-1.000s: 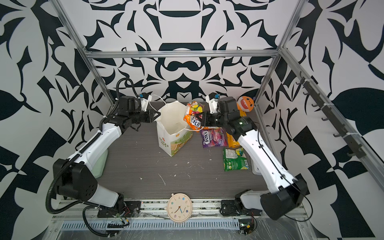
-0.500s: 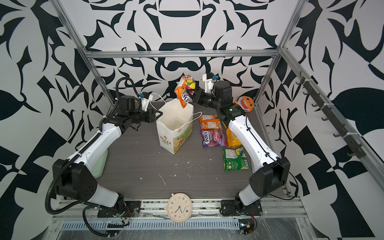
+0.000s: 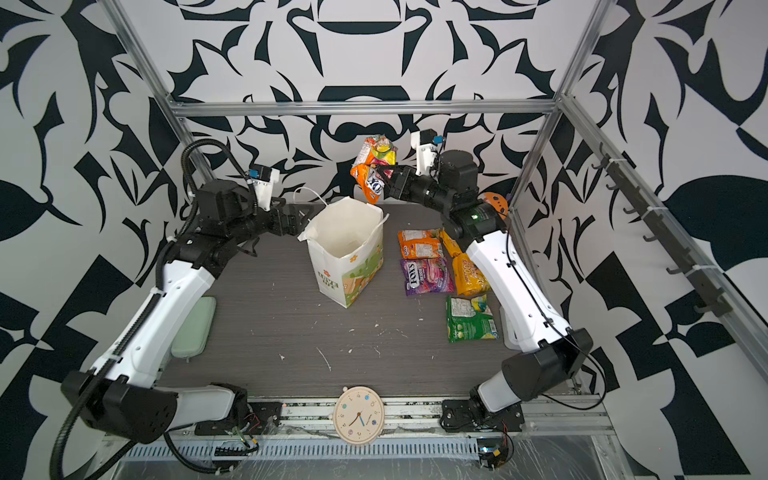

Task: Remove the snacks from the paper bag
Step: 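Lower the Fox's fruits bag onto the table while the left gripper releases the paper bag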

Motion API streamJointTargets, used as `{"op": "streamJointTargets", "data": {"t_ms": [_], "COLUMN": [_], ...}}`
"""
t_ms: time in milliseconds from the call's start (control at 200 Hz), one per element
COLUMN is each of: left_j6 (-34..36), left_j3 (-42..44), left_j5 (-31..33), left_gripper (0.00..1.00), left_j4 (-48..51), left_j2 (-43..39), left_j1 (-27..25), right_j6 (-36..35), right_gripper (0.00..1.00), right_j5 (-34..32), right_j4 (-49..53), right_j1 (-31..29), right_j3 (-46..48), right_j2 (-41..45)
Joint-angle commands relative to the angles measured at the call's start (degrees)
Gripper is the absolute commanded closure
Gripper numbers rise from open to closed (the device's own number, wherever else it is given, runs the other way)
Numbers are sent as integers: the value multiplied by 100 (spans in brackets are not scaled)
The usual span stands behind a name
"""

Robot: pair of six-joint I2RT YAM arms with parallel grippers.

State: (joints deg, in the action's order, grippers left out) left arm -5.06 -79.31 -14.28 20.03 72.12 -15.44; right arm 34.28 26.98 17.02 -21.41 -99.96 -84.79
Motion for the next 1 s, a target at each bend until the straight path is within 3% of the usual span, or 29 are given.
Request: {"op": "streamJointTargets", "data": {"t_ms": [0, 90, 155, 270, 355, 450, 515, 595, 715, 995], "left_j6": [76, 18, 76, 392, 512, 522, 572, 701, 938, 1022], "left_j3": [624, 1159, 1575, 2558, 3106, 3571, 3797, 3937, 3855, 3697], "left_j5": [886, 1544, 1553, 665, -183, -1122, -1417, -1278, -801, -840], "left_gripper": [1, 2, 6, 9, 6, 5, 4, 4, 3, 4], "left_j4": [-156, -272, -308, -615, -663, -770, -781, -782, -650, -935], "left_j2": [-785, -1281, -1639, -2368, -2797, -3040, -3077, -3046, -2808, -1825], "left_j1": [-7, -2, 12, -2, -2, -83, -315, -840, -1556, -2056], "right_j6": [-942, -1552, -1760, -1927, -2015, -1827, -1708, -1758, -2037, -2017], "right_gripper": [100, 100, 100, 100, 100, 100, 100, 100, 100, 100], "right_j5": [-653, -1215, -1388, -1673, -1551, -1599, -1676, -1989, -1801, -2405], "right_j4": [826, 1898, 2348, 3074, 3512, 3742, 3737, 3834, 3831, 3619], "right_j1": [88, 93, 94, 96, 93, 93, 85, 80, -66, -689], "right_j3": [-436, -217, 252, 1289, 1956, 2692, 3113, 3493, 3858, 4057], "right_j2": [584, 758, 1019, 1588, 1858, 2020, 2088, 2077, 1945, 762]}}
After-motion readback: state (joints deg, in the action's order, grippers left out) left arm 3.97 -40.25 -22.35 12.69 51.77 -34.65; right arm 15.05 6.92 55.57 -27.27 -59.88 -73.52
